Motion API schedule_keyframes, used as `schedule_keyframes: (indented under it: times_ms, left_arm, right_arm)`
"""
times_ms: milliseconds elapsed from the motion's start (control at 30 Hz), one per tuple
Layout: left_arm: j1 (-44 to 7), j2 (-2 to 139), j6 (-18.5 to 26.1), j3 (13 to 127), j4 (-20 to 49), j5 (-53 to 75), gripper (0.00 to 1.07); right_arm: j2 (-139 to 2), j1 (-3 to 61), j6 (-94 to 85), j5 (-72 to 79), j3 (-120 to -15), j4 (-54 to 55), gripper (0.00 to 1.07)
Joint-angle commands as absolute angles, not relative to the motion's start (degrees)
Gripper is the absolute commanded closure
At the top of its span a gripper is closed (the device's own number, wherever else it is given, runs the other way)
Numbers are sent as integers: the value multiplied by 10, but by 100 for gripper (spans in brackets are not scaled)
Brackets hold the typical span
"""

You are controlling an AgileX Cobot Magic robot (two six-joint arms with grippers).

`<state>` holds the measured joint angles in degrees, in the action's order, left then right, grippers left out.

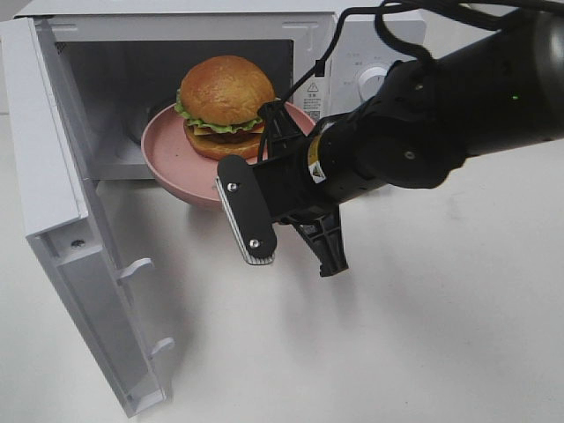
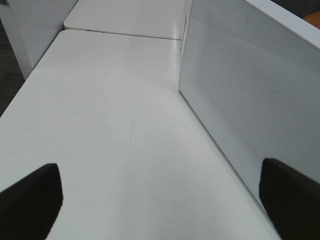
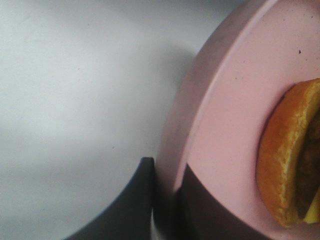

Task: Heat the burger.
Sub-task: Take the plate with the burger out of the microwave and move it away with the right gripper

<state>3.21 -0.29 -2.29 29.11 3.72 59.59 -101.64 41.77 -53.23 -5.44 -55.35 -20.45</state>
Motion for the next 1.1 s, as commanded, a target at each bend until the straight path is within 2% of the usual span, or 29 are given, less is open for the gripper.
schedule_keyframes:
  times_ms: [33, 200, 567, 1100]
  left_arm:
    - [34, -14, -24, 288, 39, 593, 6]
    - [34, -14, -24, 288, 39, 593, 6]
    - [34, -14, -24, 288, 39, 593, 6]
    - [34, -14, -24, 288, 39, 593, 6]
  right_arm:
    - [-989, 416, -532, -20, -542, -218, 107]
    - [-905, 416, -532, -21, -468, -229, 107]
    - [-773, 416, -532, -65, -376, -229, 107]
    - [-615, 416, -519, -166, -299, -229, 107]
